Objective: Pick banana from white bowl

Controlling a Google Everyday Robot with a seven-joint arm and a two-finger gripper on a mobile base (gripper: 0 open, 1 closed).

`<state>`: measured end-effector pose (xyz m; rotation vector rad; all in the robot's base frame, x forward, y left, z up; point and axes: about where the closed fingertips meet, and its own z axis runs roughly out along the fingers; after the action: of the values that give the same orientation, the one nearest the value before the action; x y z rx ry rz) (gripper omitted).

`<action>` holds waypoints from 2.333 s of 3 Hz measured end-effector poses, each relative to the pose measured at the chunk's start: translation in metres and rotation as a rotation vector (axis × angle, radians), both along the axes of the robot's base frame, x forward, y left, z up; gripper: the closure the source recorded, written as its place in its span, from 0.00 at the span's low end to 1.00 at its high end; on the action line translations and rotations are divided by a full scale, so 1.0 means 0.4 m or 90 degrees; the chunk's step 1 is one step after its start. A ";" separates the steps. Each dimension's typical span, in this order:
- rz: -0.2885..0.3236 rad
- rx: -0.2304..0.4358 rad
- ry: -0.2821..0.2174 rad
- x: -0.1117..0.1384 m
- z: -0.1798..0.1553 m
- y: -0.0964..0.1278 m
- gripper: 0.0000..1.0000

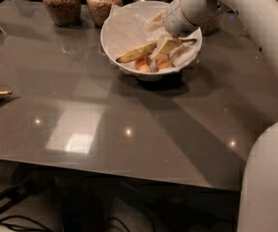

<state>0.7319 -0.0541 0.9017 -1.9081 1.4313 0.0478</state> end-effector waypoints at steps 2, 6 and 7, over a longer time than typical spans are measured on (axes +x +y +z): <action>-0.021 -0.013 -0.005 0.059 -0.053 -0.020 0.39; -0.027 -0.031 -0.032 0.006 0.033 -0.042 1.00; -0.035 -0.023 -0.047 -0.041 0.111 -0.064 1.00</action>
Offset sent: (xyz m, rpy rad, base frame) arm 0.0360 -0.0197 -0.0277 -0.0395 -0.0166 -0.0664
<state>0.7156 -0.0796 0.9459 -1.8791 1.4423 -0.0735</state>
